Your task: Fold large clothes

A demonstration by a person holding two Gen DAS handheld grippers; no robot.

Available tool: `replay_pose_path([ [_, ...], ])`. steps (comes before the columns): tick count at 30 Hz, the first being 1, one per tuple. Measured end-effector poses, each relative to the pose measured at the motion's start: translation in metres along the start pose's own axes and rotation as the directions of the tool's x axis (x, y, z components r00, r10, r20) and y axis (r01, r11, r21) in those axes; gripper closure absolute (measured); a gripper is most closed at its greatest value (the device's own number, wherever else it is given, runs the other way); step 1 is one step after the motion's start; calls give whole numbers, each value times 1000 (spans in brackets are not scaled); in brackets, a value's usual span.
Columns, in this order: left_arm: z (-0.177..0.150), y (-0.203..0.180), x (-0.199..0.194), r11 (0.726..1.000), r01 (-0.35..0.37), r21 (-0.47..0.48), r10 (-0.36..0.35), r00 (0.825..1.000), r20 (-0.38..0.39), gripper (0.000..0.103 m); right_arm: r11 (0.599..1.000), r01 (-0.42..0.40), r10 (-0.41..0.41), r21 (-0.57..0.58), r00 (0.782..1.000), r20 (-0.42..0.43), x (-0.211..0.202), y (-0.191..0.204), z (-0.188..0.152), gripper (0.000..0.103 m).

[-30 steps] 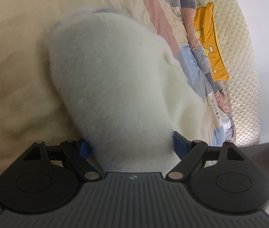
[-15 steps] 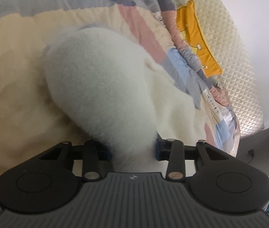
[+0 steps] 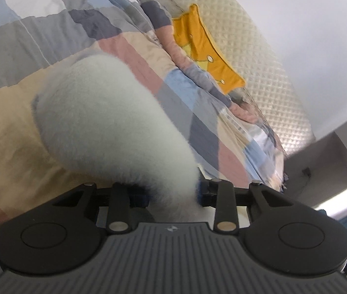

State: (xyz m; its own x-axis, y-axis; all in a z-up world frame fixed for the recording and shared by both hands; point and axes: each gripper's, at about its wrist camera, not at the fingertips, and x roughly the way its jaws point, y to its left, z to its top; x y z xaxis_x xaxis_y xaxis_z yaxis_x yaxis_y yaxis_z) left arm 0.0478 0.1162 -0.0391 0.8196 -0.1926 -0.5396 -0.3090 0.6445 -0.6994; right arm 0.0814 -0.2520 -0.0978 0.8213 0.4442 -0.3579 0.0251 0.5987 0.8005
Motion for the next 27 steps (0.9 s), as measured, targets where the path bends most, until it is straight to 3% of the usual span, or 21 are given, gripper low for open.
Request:
replay_pose_path([
  [6, -6, 2, -19, 1000, 22, -1, -22, 999, -29, 64, 998, -30, 28, -62, 999, -23, -17, 13, 8, 69],
  [13, -5, 25, 8, 999, 14, -36, -17, 995, -103, 62, 998, 18, -22, -57, 997, -69, -4, -5, 2, 67],
  [22, 27, 11, 31, 995, 54, -87, -61, 995, -78, 54, 999, -1, -2, -36, 996, -84, 22, 11, 28, 62],
  [27, 52, -1, 67, 996, 30, -79, -36, 997, -69, 50, 999, 11, -14, -35, 996, -87, 51, 16, 45, 58],
])
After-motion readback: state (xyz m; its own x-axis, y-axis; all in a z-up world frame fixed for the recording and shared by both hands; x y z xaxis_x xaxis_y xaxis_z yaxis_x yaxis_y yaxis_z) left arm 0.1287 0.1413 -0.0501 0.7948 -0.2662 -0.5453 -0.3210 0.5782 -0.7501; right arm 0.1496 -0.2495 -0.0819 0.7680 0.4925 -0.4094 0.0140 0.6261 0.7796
